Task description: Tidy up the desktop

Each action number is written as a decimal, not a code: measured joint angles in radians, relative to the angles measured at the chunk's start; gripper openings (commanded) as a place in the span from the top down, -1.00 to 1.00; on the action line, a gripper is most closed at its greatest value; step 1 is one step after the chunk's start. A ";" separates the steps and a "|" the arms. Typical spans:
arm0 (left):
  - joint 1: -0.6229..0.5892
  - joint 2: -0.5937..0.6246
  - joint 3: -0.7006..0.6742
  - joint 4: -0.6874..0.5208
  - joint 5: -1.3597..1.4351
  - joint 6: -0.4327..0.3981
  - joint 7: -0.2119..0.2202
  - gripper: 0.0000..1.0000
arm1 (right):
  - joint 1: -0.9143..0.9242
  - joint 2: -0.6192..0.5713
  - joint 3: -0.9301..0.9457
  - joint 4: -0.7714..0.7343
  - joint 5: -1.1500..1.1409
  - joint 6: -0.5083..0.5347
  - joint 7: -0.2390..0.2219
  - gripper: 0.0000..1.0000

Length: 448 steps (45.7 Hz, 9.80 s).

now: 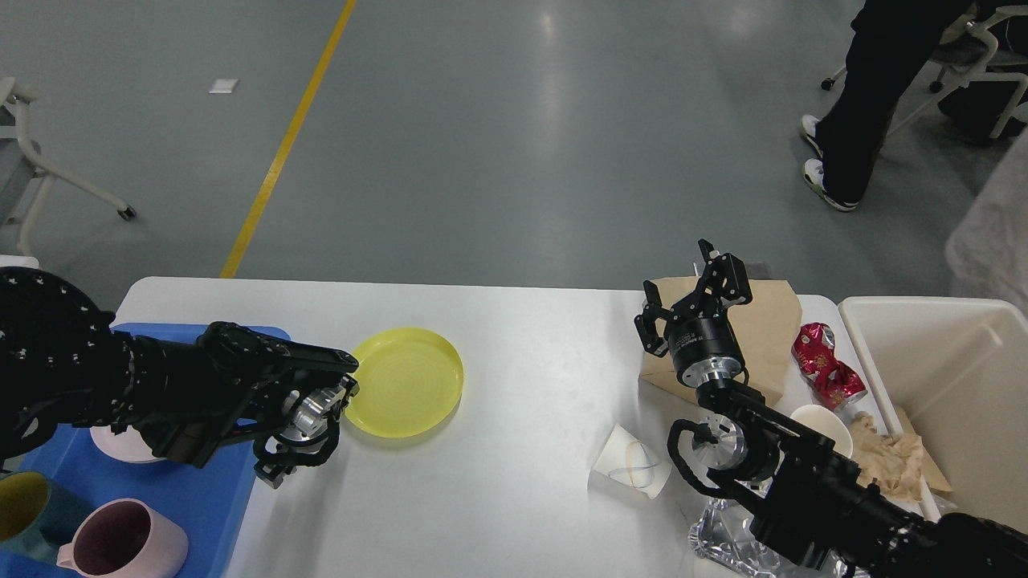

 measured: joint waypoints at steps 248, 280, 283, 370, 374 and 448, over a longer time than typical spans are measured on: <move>0.013 0.538 -0.044 0.126 0.629 -0.389 -0.016 -0.93 | 0.000 0.000 0.000 -0.001 0.000 0.000 0.000 -1.00; 0.026 0.610 -0.609 0.123 0.483 -0.387 -0.033 -0.94 | 0.000 0.000 0.000 -0.003 0.000 0.000 0.000 -1.00; 0.040 0.612 -0.609 0.123 0.483 -0.390 -0.040 -0.94 | 0.000 0.000 0.000 -0.004 0.000 0.000 0.000 -1.00; 0.666 -0.038 -1.686 0.428 0.387 -0.709 -0.912 -0.99 | -0.001 0.000 0.000 -0.006 0.000 0.000 0.000 -1.00; 0.669 -0.039 -1.685 0.429 0.384 -0.718 -0.932 -0.99 | -0.001 0.000 0.000 -0.006 0.000 0.000 0.000 -1.00; 0.671 -0.044 -1.685 0.454 0.382 -0.759 -0.938 -0.99 | 0.297 -0.108 -0.377 -0.051 0.220 0.001 -0.008 -1.00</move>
